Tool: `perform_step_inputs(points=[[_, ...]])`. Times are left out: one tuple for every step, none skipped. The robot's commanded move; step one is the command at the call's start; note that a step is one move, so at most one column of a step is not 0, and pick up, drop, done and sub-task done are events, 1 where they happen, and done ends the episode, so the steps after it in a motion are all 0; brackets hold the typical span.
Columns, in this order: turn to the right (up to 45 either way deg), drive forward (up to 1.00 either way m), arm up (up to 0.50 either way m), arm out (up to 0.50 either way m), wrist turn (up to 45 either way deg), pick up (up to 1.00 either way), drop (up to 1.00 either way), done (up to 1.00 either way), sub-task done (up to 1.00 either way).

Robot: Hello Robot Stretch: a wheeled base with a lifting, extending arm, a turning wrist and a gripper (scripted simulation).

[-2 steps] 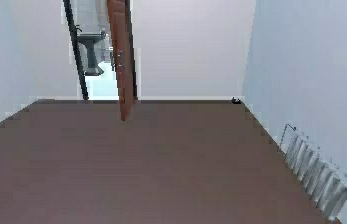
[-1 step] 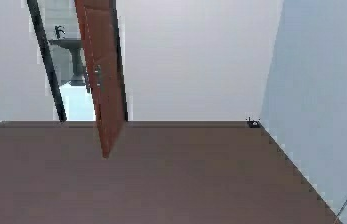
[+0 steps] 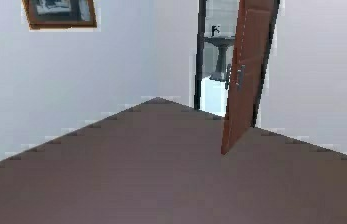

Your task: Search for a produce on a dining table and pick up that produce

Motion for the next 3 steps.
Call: perform_step_inputs(points=[[0.0,1.0,0.0,0.0,0.0,0.0,0.0,0.0,0.0],[-6.0,0.0,0.0,0.0,0.0,0.0,0.0,0.0,0.0],[0.0,0.75,0.0,0.0,0.0,0.0,0.0,0.0,0.0]])
